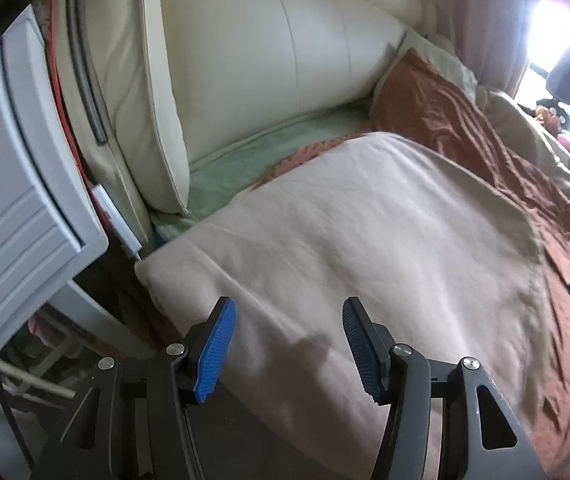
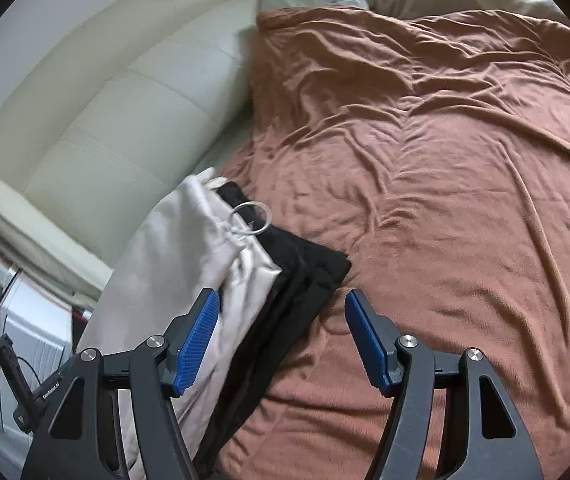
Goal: Fold large clothes
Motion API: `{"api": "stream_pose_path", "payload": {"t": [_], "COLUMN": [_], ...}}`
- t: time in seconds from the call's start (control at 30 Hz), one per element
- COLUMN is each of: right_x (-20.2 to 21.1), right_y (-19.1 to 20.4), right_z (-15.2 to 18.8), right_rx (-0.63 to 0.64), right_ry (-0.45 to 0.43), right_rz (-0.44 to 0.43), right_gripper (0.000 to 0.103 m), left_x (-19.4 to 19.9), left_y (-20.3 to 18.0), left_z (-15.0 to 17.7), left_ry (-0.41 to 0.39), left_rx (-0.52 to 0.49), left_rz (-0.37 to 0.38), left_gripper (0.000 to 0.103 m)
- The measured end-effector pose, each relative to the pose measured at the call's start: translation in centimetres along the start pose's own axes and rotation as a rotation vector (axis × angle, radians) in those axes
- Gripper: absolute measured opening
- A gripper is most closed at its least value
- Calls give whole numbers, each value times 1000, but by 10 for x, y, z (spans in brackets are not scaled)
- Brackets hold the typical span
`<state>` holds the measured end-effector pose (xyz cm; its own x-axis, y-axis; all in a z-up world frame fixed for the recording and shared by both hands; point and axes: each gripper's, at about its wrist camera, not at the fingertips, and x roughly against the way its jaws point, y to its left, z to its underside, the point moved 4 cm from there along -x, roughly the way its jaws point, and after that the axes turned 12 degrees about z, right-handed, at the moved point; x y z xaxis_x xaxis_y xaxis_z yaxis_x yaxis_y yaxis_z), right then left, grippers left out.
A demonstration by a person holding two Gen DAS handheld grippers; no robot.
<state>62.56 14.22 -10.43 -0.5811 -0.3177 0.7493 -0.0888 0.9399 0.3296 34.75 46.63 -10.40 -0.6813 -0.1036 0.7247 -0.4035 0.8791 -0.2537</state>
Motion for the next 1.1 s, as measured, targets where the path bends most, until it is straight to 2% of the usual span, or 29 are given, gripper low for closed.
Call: {"api": "stream_pose_path", "payload": {"t": [0.2,0.3,0.37,0.43,0.47,0.5,0.6,0.87,1.0,1.1], "right_x": [33,55,74,94,106,119,152,235,269,289], "right_y": [1,-1,-2,-5,-7,-9,-18,-32,-37,-40], "right_z": [6,13,20,28,32,36,49,95,117,135], "right_rx": [55,94,134,175,193,208,246,306,320,340], "right_ry": [-15,-21,-32,-54,-72,-91,-141,-273,-320,-334], "right_rz": [-19,0,19,33,45,49,66,105,115,156], "right_gripper": [64,64,64,65,72,83,102,103,103,103], "left_x": [34,51,68,85,94,106,126,175,200,220], "left_y": [-21,-36,-49,-62,-68,-76,-94,-128,-143,-155], "left_z": [17,25,31,36,39,43,52,83,98,111], "left_ry": [-28,-48,-82,-123,-145,-173,-208,-248,-270,-300], "left_rx": [24,28,18,11,8,3,-9,-55,-97,-113], "left_rz": [28,41,32,45,58,69,101,194,220,262], "left_gripper": [59,61,75,98,102,103,103,103,103,103]}}
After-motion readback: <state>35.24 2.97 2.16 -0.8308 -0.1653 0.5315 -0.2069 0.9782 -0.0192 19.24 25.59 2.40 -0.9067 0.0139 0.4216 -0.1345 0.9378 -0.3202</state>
